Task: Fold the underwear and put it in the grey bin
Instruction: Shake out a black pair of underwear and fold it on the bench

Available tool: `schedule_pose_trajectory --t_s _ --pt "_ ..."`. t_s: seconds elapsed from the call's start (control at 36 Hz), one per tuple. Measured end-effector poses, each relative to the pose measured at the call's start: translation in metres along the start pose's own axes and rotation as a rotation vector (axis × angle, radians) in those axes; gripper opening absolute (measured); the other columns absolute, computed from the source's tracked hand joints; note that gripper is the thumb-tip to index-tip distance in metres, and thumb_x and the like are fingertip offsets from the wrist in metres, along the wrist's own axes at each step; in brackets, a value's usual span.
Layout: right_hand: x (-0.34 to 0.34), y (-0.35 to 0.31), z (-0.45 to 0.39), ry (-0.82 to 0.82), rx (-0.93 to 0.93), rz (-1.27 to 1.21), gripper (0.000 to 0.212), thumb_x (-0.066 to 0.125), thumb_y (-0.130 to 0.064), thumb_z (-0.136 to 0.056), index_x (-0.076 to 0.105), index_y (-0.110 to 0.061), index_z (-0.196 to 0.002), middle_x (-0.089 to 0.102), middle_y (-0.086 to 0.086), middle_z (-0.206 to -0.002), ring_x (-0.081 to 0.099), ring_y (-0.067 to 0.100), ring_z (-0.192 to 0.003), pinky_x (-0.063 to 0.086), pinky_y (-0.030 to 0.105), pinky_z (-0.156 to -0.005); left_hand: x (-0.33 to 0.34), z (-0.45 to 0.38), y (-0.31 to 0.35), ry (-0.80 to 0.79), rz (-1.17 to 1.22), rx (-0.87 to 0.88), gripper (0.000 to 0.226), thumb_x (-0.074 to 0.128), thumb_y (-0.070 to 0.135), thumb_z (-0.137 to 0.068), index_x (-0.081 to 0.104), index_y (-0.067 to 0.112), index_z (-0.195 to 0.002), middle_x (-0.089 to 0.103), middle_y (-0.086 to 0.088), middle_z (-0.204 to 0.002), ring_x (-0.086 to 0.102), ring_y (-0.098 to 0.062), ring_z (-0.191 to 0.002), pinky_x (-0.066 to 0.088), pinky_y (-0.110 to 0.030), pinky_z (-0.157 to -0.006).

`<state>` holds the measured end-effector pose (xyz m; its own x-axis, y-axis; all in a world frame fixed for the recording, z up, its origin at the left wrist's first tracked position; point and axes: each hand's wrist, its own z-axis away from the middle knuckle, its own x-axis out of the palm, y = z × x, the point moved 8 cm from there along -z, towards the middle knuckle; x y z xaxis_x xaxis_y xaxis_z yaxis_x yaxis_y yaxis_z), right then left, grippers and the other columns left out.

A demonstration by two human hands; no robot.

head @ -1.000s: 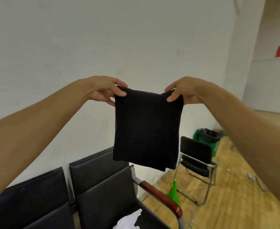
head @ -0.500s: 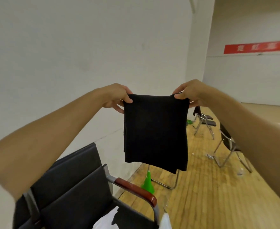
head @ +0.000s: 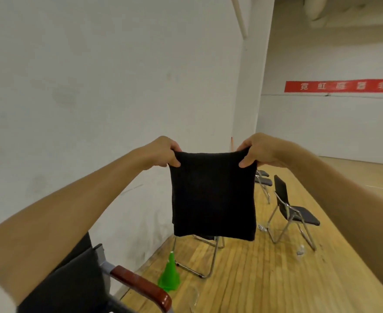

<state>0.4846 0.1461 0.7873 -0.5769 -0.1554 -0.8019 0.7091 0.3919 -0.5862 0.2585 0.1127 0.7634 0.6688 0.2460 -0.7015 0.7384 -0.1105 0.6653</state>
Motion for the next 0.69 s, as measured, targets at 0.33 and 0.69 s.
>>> schedule_pose_trajectory --t_s 0.33,0.69 --pt "-0.023 0.147 -0.018 -0.036 0.005 0.396 0.02 0.064 -0.025 -0.088 0.063 -0.01 -0.1 0.057 0.001 -0.082 0.051 0.016 -0.078 0.034 0.025 -0.06 0.146 -0.063 0.036 -0.101 -0.114 0.031 0.013 0.052 0.003 -0.092 0.061 0.008 -0.1 0.056 -0.006 -0.097 0.05 -0.018 -0.088 0.041 -0.022 -0.069" --pt "0.064 0.388 -0.015 -0.037 0.186 0.391 0.009 0.061 -0.022 -0.089 0.054 -0.027 -0.088 0.05 -0.012 -0.076 0.048 0.006 -0.071 0.034 0.023 -0.057 0.396 -0.113 -0.019 -0.302 -0.181 0.131 0.016 0.061 0.004 -0.086 0.064 0.019 -0.091 0.059 0.005 -0.091 0.055 -0.013 -0.09 0.044 -0.028 -0.077"
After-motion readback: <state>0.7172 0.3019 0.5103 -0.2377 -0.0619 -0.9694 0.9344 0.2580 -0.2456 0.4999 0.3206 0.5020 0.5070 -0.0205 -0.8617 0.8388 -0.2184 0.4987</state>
